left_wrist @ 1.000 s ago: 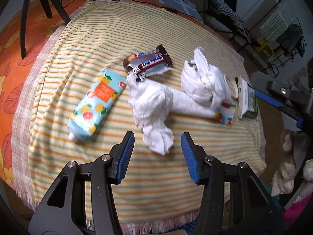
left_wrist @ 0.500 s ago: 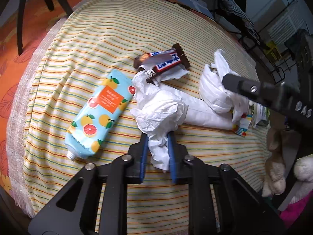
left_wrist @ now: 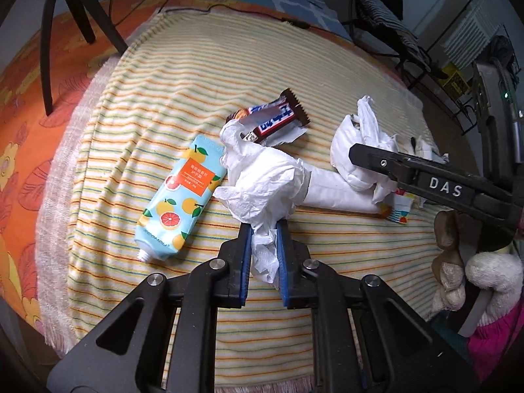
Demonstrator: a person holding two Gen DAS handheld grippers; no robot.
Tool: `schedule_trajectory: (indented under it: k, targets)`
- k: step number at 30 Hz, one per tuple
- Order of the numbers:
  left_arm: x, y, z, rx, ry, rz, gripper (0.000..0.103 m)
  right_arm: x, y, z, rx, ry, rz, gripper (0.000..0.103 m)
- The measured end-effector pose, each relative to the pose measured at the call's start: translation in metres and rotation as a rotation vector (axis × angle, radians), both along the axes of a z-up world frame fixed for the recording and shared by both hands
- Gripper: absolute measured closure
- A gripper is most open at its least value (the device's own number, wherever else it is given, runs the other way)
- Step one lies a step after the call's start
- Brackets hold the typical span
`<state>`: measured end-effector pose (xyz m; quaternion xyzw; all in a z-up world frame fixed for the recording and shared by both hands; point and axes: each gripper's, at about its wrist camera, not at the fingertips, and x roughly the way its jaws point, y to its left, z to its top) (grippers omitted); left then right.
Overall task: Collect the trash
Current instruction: 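Grasp crumpled white tissue with the left tool while the right tool grasps the plastic bag, then carry tissue and plastic bag over the blue basket and open both tools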
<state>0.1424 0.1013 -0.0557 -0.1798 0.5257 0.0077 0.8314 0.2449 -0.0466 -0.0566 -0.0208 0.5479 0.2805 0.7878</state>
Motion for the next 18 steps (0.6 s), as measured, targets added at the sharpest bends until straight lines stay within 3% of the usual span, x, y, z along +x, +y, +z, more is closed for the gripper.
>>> schedule_trajectory:
  k: [10, 18]
  targets:
    - [-0.023, 0.008, 0.033, -0.029, -0.070, -0.013, 0.091, -0.019, -0.021, 0.042, 0.115, -0.054, -0.055, 0.045]
    - [-0.053, 0.006, 0.046, -0.020, -0.084, -0.048, 0.091, -0.065, -0.037, 0.075, 0.158, -0.103, -0.040, 0.044]
